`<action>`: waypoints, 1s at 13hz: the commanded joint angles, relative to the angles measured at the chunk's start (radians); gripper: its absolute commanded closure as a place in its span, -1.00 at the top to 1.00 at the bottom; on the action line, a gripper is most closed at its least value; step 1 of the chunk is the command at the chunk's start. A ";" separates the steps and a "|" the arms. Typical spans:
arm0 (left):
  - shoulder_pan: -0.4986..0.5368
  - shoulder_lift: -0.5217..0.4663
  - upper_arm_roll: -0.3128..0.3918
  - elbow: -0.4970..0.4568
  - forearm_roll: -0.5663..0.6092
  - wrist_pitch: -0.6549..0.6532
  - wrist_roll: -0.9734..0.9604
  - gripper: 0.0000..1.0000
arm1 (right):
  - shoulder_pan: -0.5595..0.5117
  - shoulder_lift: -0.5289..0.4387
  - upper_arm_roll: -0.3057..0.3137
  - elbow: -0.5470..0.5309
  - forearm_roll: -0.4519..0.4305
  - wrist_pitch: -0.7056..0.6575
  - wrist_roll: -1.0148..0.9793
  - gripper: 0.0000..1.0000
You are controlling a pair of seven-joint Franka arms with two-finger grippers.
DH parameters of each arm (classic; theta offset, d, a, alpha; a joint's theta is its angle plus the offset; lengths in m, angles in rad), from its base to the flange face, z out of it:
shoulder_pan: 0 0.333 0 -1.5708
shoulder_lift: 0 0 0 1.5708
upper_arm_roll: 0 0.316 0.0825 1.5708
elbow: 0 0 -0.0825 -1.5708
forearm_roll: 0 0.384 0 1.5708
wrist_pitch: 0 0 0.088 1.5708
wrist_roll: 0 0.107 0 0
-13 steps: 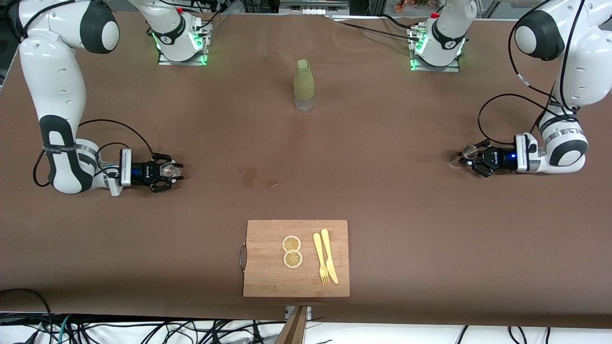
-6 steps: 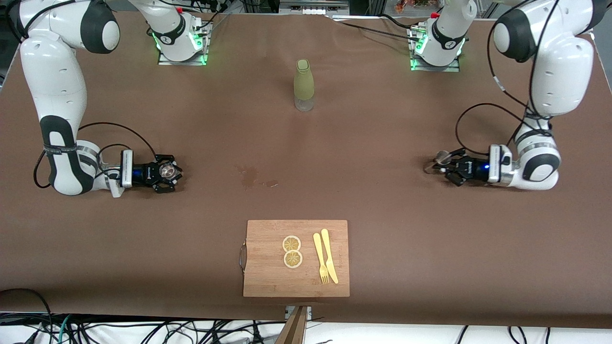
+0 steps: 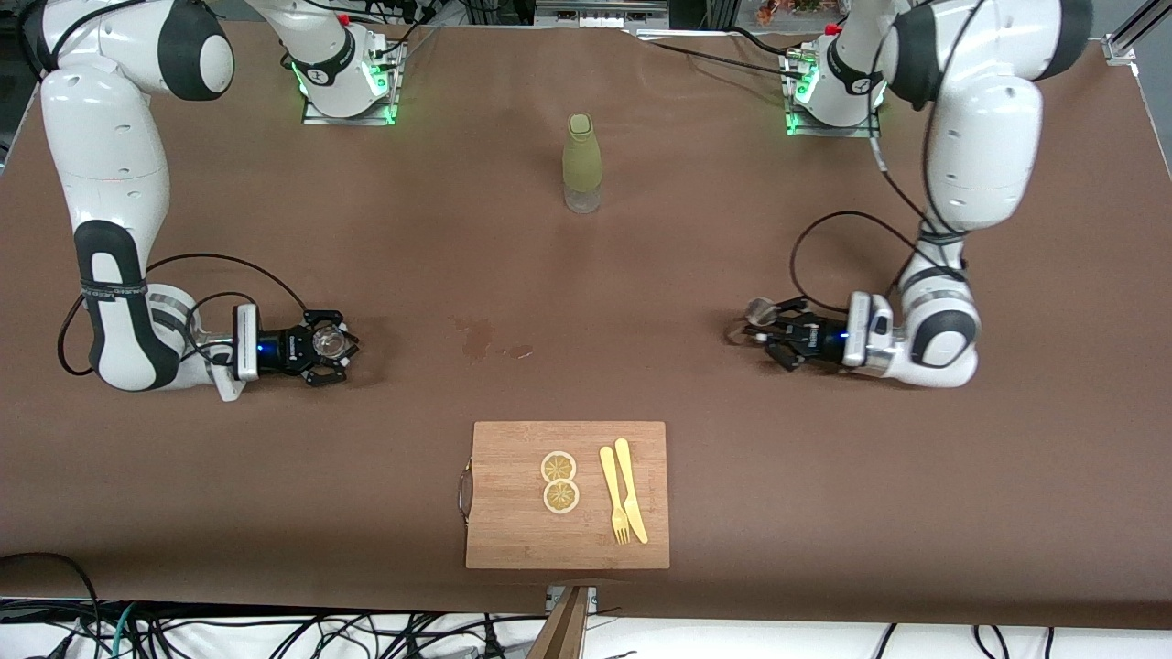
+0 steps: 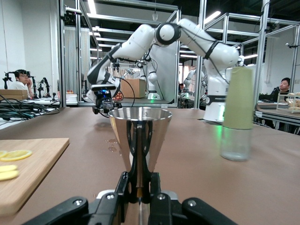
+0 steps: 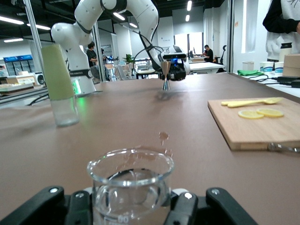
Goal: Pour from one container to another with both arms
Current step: 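Lift the jigger with the left gripper while the right gripper lifts the glass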
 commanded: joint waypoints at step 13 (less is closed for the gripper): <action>-0.324 0.049 -0.215 0.206 -0.366 0.513 -0.286 -1.00 | 0.226 -0.165 0.144 0.100 -0.065 0.246 0.429 -0.92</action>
